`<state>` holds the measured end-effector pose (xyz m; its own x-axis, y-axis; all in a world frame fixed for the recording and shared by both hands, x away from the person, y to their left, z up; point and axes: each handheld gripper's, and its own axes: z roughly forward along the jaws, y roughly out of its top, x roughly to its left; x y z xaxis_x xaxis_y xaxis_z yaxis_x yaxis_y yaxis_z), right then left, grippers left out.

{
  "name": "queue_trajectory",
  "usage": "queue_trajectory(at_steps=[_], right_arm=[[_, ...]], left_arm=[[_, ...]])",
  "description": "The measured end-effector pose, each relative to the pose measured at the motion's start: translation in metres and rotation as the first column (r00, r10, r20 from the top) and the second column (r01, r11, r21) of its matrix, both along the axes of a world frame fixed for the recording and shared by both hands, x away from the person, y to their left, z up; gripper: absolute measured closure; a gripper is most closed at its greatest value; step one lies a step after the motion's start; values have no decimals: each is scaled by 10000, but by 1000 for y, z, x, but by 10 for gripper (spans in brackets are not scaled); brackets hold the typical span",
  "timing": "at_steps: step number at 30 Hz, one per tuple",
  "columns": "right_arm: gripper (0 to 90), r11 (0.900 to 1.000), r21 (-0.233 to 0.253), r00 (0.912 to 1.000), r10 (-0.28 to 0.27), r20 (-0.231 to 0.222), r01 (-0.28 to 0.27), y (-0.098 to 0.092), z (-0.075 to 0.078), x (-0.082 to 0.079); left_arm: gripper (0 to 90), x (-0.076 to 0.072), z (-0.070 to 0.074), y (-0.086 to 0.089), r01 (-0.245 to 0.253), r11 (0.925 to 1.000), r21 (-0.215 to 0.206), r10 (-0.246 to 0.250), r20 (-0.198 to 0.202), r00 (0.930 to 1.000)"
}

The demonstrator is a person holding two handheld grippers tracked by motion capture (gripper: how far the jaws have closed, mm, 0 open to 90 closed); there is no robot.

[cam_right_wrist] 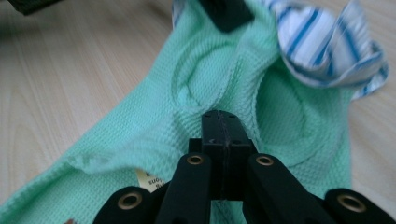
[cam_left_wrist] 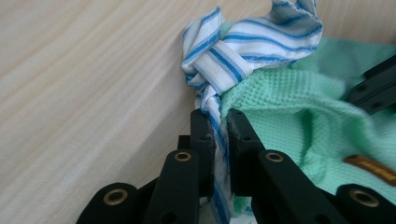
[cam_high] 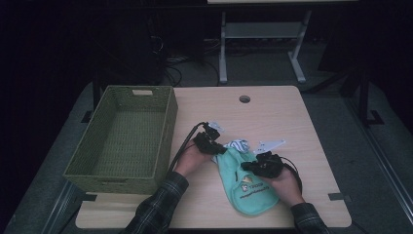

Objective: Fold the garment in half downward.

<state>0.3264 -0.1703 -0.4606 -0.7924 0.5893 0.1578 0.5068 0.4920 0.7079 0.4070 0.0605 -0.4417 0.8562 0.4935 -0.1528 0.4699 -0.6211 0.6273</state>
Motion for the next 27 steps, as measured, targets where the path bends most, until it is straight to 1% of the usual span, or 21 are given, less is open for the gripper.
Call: queue_trajectory(at_steps=[1,2,3,4,5,6,7,8,9,10,11,14,15,18,20,22,23,25,27], right_arm=[[897,10000,-25,10000,-10,-55,10,1,-1,0],[898,10000,-93,9999,13,-110,-14,1,-2,0],[898,9999,-131,9999,53,-104,-54,1,-4,1],[897,9999,-163,9999,29,-152,-32,2,-5,1],[898,9997,-226,9999,57,-143,-60,2,-6,2],[898,9995,-292,9999,74,-142,-78,3,-8,2],[898,9995,-320,9998,28,-213,-35,4,-8,2],[898,9994,-350,9999,64,-113,-68,4,-10,3],[898,9995,-306,9999,36,-161,-41,4,-9,3],[898,9995,-326,9998,-34,-198,27,5,-9,4],[898,9994,-335,9999,-20,-148,15,5,-9,5],[898,9998,-186,9999,-120,-123,118,6,-11,9],[899,9998,-209,10000,-59,-65,58,6,-11,11],[899,9998,-152,9999,-122,-17,122,9,-12,17],[899,9998,-96,9999,-171,7,171,13,-12,21],[898,9998,-137,9998,-161,94,162,15,-12,23],[898,9998,-145,9998,-150,91,151,15,-12,23],[897,9999,0,9999,-119,70,119,11,-9,22],[897,9999,11,9997,-122,222,122,5,-2,16]], left_arm=[[825,-1,3,0,-59,9999,-111,59,33,10000],[825,-1,5,1,19,10000,-91,-18,134,9999],[825,-3,7,0,-198,9992,-352,204,149,9997],[825,-3,10,2,12,9998,-192,-8,243,9997],[826,-5,13,2,-103,9990,-446,115,254,9996],[826,-6,15,3,-32,9992,-411,43,279,9996],[826,-7,18,3,-37,9985,-540,52,275,9996],[826,-9,20,3,-17,9979,-644,36,300,9995],[826,-10,23,3,70,9977,-668,-46,368,9993],[827,-12,26,3,38,9966,-824,-5,407,9992],[826,-14,29,4,92,9961,-876,-53,452,9990],[827,-19,35,6,125,9934,-1138,-78,413,9991],[827,-20,37,7,178,9918,-1262,-130,392,9991],[827,-26,43,9,183,9878,-1549,-134,326,9994],[827,-28,45,10,225,9879,-1534,-163,415,9990],[827,-30,46,11,192,9890,-1465,-113,546,9984],[827,-30,46,12,168,9886,-1495,-89,534,9985],[827,-29,46,13,83,9887,-1499,4,578,9983],[827,-28,46,15,30,9892,-1467,66,650,9979]])
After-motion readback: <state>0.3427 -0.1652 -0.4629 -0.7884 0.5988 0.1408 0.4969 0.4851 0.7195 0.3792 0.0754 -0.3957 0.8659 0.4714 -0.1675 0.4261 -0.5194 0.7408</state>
